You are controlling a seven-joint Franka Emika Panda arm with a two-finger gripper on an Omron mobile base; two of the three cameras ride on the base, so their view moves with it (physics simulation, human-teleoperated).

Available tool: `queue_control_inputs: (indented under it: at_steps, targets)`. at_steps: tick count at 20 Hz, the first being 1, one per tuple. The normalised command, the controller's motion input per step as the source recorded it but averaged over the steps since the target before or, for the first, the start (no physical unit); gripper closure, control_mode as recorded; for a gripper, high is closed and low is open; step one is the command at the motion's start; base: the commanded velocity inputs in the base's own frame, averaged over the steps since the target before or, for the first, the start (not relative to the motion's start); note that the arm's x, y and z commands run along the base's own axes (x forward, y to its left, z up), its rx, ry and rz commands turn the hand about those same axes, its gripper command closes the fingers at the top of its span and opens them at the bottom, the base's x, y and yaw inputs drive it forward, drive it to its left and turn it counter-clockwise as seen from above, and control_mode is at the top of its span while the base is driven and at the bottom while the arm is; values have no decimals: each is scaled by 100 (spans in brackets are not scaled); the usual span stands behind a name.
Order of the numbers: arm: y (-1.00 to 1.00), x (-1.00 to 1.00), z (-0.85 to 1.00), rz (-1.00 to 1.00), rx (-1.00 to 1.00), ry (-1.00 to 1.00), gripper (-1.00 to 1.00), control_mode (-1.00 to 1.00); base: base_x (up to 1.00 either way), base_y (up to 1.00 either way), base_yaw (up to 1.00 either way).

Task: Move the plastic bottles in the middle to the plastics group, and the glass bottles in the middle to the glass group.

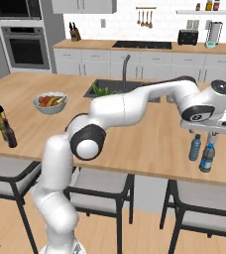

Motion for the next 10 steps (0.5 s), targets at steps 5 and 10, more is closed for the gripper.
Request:
queue_control_inputs:
  at_steps: [5,10]
  targets:
    - [92,-30,33,0,-21,-3,-100,-100,0,0,0]
    - [100,-41,19,0,-16,0,-100,-100,0,0,0]
